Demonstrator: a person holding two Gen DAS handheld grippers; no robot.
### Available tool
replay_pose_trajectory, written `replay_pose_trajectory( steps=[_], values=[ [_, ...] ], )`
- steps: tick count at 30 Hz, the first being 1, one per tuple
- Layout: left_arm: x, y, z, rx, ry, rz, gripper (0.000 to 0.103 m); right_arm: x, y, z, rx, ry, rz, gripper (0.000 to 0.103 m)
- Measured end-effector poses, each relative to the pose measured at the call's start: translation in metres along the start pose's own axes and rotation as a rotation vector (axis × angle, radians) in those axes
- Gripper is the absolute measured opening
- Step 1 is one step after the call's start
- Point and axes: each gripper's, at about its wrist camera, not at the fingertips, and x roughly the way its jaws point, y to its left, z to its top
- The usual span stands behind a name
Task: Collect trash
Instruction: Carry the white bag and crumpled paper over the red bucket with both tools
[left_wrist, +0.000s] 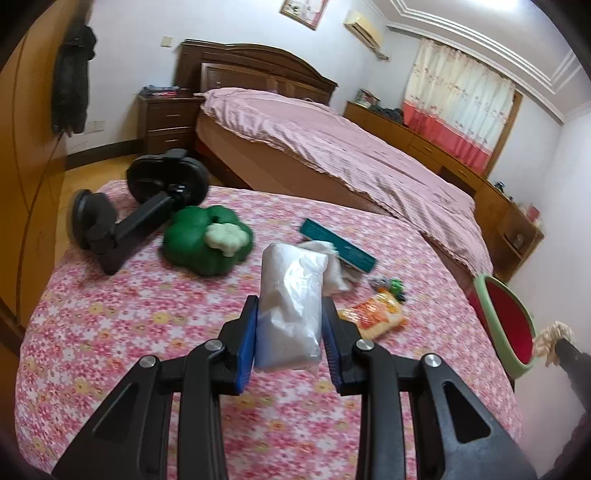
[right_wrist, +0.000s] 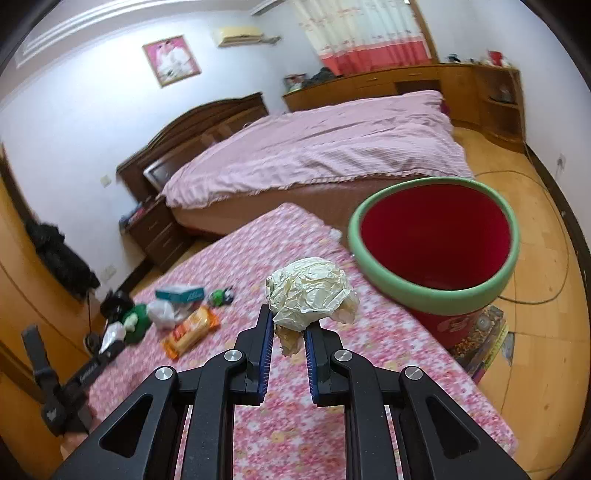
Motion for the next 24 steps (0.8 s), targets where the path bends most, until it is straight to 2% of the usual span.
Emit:
replay_pose_trajectory(
  steps=[5, 15, 24],
  values=[
    [-0.006, -0.027, -0.003, 0.052, 0.010, -0.038, 0.033, -0.008, -0.024, 0.008, 0.033, -0.028, -0.034, 0.016],
    [-0.006, -0.091, -0.002, 0.111, 0.027, -0.134, 0.033, -0.001, -0.068, 0.019, 0.092, -0.022, -0.011, 0.016],
    [0.021, -0.174, -0.003, 0.193, 0.118, -0.263, 0.033, 0.008, -0.099, 0.029, 0.104, -0.020, -0.014, 0.016]
  ],
)
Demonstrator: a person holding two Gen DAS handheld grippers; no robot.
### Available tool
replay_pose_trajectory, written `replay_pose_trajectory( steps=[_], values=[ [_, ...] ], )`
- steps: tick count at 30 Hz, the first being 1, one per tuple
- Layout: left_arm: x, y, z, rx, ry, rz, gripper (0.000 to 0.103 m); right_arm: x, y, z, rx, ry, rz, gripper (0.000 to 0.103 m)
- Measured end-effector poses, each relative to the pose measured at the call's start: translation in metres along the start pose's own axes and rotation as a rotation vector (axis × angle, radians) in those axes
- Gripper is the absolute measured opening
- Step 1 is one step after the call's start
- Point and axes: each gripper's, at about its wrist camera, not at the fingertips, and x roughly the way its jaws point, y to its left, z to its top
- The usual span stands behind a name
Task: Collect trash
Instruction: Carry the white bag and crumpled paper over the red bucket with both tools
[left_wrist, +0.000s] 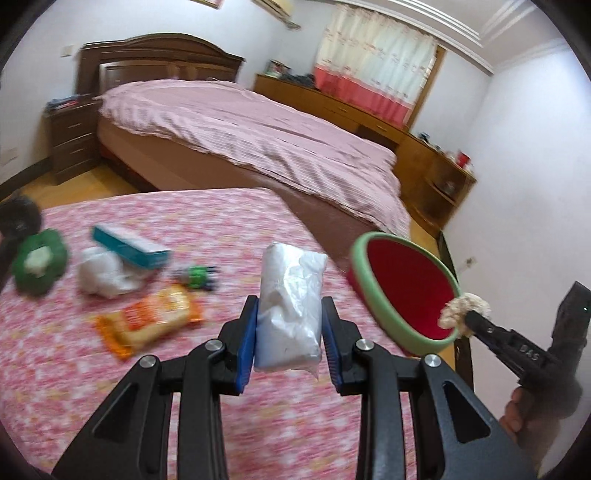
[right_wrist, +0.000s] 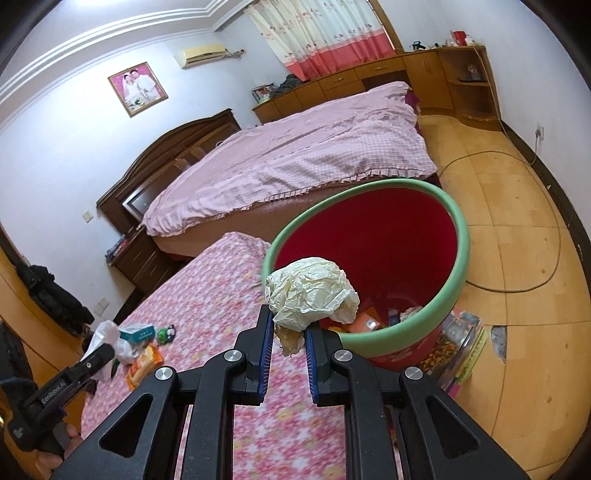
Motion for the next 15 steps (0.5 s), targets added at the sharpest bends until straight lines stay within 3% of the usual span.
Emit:
replay_pose_trajectory(
  steps=[8, 15],
  values=[
    [0.042, -0.065, 0.008, 0.092, 0.054, -0.084, 0.033, 0.006, -0.030, 0.007, 0.056, 0.003, 0.003, 0.016],
    [0.083, -0.097, 0.009, 0.176, 0.105, -0.094, 0.033, 0.009, -0.053, 0.010, 0.114, 0.000, 0.006, 0.016]
  ],
)
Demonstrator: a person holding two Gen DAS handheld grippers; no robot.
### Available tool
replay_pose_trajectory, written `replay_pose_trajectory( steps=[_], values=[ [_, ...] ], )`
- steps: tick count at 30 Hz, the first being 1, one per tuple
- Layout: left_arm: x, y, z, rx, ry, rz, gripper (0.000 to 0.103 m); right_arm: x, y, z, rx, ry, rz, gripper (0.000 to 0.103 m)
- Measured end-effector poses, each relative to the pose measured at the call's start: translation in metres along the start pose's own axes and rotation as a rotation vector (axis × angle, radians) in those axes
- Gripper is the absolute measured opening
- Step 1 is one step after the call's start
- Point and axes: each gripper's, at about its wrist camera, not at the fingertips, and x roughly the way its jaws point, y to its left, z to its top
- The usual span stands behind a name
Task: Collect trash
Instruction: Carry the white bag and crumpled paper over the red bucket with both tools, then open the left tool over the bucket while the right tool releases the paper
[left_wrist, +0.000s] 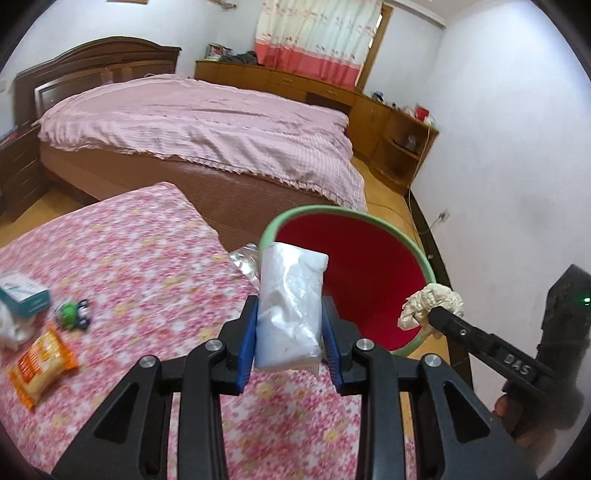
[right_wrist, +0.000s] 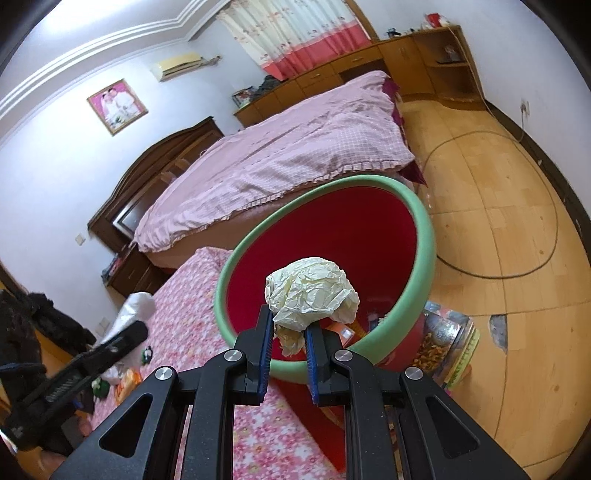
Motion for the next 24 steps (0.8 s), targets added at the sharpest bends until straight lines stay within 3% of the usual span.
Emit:
replay_pose_trajectory(
  steps=[9, 15, 24],
  values=[
    [0.037, -0.024, 0.007, 0.076, 0.037, -0.009, 0.033, 0.009, -0.017, 0.005, 0.021, 0.009, -0.007, 0.017],
    [0.055, -0.028, 0.006, 0.071, 0.068, -0.031, 0.033, 0.013, -0.021, 0.005, 0.028, 0.015, -0.013, 0.017],
    [0.059, -0.024, 0.006, 0.043, 0.080, -0.007, 0.036, 0.022, -0.026, 0.005, 0.040, 0.034, -0.021, 0.018]
  ],
)
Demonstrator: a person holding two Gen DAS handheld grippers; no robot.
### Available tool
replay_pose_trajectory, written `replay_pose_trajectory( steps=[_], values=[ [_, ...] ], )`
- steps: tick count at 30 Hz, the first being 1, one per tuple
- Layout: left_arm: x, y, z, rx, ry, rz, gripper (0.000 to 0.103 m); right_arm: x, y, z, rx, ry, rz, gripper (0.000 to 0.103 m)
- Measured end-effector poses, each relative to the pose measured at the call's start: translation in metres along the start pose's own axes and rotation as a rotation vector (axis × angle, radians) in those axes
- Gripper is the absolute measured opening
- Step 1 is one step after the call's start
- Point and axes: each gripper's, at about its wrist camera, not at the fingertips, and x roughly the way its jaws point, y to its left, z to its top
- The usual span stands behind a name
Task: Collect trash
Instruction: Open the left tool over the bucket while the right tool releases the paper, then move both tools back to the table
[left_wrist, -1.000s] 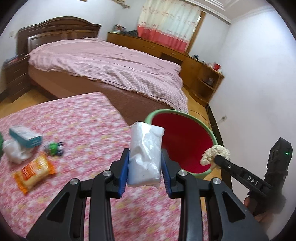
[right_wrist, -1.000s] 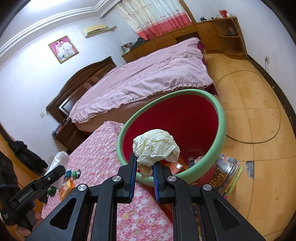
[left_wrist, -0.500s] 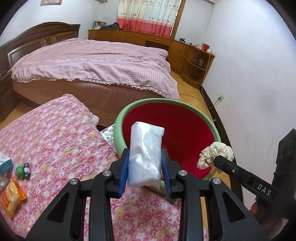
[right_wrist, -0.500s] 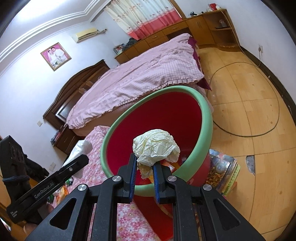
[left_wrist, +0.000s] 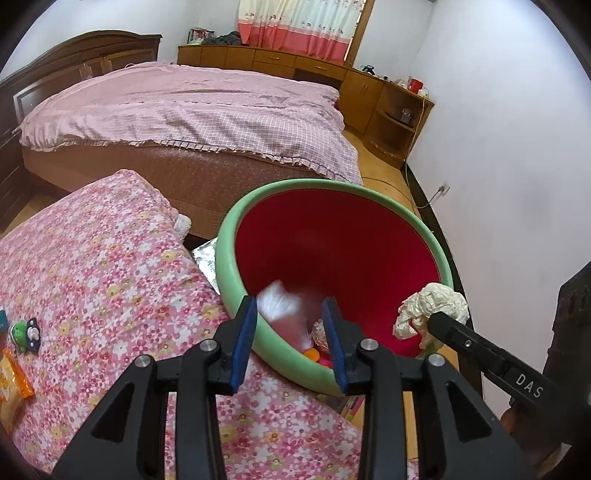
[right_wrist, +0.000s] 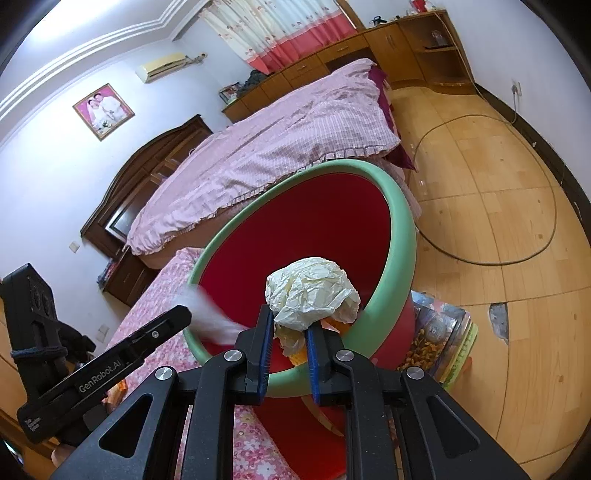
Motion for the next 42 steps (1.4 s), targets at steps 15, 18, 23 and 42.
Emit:
replay_pose_trajectory(
  steps=[15, 18, 23, 42],
  values=[
    [-0.027, 0.017, -0.007, -0.048, -0.024, 0.005, 0.037, 0.019, 0.007, -0.001, -0.001, 0.055, 0.011, 0.028],
    [-0.032, 0.022, -0.008, -0.061, -0.031, 0.010, 0.037, 0.020, 0.011, -0.002, 0.001, 0.060, 0.015, 0.043],
    [-0.045, 0.036, -0.012, -0.089, -0.048, 0.026, 0.037, 0.018, 0.019, -0.004, -0.017, 0.058, 0.003, 0.057],
    [-0.108, 0.098, -0.035, -0.200, -0.115, 0.152, 0.045, -0.004, 0.057, -0.019, -0.052, 0.031, 0.021, 0.077]
  ],
)
